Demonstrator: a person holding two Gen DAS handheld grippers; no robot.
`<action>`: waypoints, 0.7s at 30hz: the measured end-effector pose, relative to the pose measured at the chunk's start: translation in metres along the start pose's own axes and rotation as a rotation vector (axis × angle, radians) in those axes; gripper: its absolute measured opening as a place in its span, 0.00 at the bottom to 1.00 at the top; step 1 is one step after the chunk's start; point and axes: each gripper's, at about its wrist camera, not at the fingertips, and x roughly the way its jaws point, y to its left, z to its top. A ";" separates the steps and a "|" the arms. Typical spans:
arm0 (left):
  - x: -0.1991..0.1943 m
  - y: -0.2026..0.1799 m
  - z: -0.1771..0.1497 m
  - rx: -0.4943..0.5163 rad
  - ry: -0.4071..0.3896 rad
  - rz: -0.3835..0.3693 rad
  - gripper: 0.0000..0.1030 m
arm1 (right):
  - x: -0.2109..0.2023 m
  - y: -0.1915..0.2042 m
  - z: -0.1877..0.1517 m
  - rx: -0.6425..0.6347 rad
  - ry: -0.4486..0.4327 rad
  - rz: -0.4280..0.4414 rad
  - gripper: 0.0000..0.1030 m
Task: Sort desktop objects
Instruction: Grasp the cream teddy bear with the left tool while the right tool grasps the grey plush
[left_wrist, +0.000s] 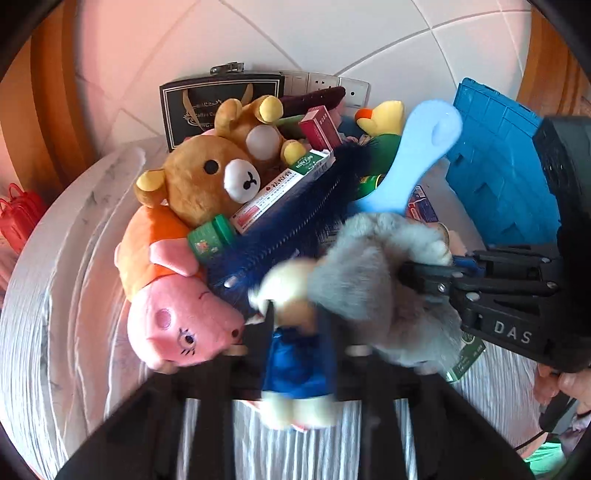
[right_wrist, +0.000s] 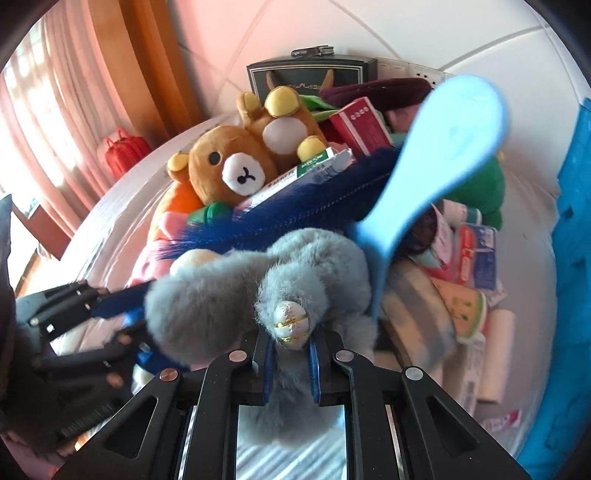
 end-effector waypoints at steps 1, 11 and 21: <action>-0.002 0.001 -0.002 -0.002 0.001 0.012 0.06 | -0.002 -0.001 -0.005 0.006 0.013 0.008 0.14; 0.007 0.002 -0.032 0.039 0.085 0.020 0.16 | 0.017 0.000 -0.062 0.057 0.178 -0.007 0.56; 0.046 0.001 -0.032 0.086 0.179 0.075 0.58 | 0.016 0.002 -0.057 0.030 0.150 -0.030 0.74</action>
